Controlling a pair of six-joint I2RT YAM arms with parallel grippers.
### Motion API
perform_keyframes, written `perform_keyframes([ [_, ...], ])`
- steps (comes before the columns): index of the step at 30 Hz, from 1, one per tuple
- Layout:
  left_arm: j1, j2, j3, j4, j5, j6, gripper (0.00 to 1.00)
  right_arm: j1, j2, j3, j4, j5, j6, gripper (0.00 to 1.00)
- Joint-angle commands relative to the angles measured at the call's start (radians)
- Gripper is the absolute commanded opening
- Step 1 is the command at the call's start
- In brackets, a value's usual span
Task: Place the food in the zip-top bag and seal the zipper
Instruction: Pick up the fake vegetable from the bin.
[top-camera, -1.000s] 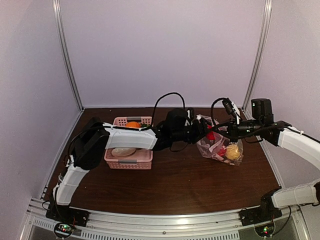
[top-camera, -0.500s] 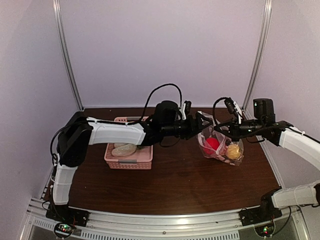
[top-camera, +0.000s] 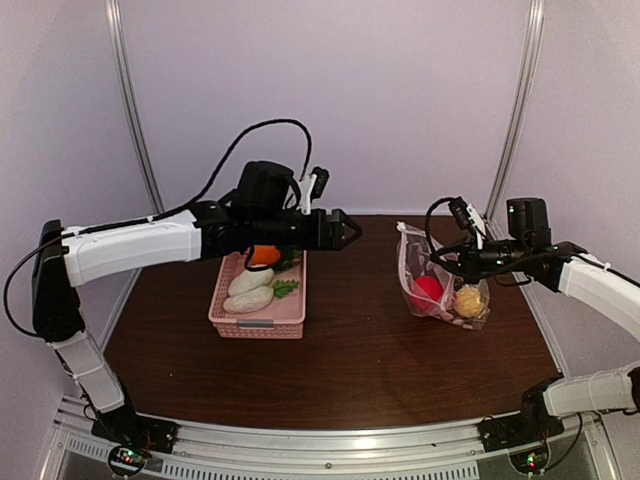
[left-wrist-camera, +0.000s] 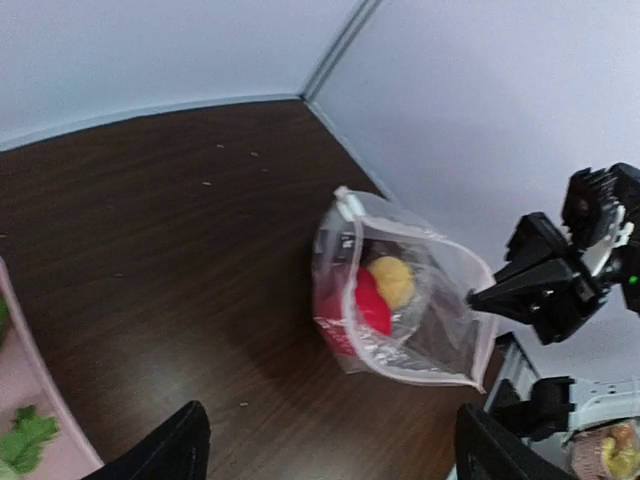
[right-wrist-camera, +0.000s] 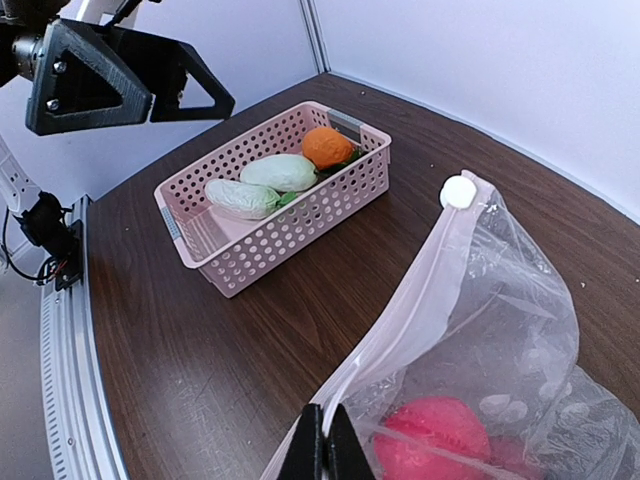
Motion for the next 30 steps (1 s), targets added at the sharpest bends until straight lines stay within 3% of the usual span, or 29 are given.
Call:
perform_keyframes([
  [1, 0.030, -0.134, -0.115, -0.283, -0.375, 0.243, 0.88, -0.007, -0.004, 0.010, -0.009, 0.026, -0.022, 0.00],
  [3, 0.065, -0.169, -0.142, -0.340, -0.402, 0.300, 0.89, -0.007, 0.001, 0.013, -0.015, 0.022, -0.030, 0.00],
  [6, 0.110, -0.195, -0.161, -0.421, -0.337, 0.426, 0.88, -0.007, 0.009, 0.014, -0.022, 0.021, -0.043, 0.00],
  [12, 0.131, -0.175, -0.160, -0.593, -0.369, 0.592, 0.89, -0.007, 0.010, 0.016, -0.026, 0.016, -0.051, 0.00],
  [15, 0.150, -0.129, -0.161, -0.653, -0.423, 0.600, 0.82, -0.007, 0.013, 0.017, -0.027, 0.019, -0.052, 0.00],
  [20, 0.177, -0.040, -0.135, -0.733, -0.379, 0.598, 0.74, -0.007, 0.014, 0.015, -0.030, 0.024, -0.054, 0.00],
  [30, 0.208, 0.104, -0.059, -0.809, -0.476, 0.603, 0.71, -0.007, 0.006, 0.014, -0.042, 0.038, -0.071, 0.00],
])
